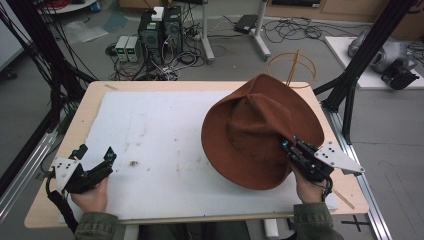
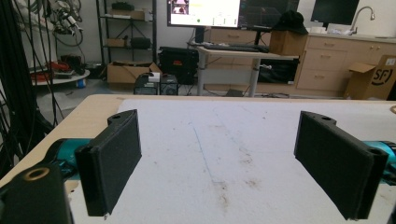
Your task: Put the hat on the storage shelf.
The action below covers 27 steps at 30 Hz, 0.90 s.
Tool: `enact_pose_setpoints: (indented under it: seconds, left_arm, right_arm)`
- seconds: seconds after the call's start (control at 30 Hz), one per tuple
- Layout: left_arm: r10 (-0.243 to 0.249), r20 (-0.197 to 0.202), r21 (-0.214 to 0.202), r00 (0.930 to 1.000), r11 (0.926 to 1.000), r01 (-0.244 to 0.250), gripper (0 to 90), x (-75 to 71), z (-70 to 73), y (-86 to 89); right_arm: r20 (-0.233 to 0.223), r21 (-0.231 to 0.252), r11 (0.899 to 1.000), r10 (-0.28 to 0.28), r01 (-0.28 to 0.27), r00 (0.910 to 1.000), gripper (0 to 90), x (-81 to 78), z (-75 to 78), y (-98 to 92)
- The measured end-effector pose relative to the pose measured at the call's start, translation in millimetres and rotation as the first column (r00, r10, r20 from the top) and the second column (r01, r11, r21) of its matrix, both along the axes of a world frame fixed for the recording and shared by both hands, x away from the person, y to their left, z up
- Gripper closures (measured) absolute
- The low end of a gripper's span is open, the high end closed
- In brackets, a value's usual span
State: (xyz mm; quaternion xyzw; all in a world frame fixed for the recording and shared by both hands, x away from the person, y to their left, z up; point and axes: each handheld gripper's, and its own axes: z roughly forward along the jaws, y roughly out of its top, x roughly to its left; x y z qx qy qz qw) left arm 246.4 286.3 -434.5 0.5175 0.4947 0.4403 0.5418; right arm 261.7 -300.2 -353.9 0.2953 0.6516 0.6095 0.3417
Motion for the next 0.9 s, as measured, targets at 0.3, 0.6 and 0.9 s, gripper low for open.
enact_pose_setpoints:
  seconds: [0.3,0.6,0.9]
  left_arm:
    - [-0.008,0.003,-0.009,1.0,0.9999,0.008,15.0,-1.7,0.3,-0.5]
    - [-0.01,0.01,-0.012,0.9999,0.9999,0.011,15.0,-1.9,0.9,-1.3]
    - [-0.015,0.005,-0.01,0.9999,0.9998,0.015,15.0,-0.7,0.4,-2.1]
  right_arm:
    - [0.098,0.042,0.998,-0.056,0.052,0.9936,87.5,6.7,19.8,-6.0]
    - [0.128,0.062,0.993,-0.11,0.103,0.9857,87.5,19.4,37.7,-6.9]
    - [0.131,0.087,0.978,-0.198,0.188,0.9713,87.4,43.6,49.6,-2.6]
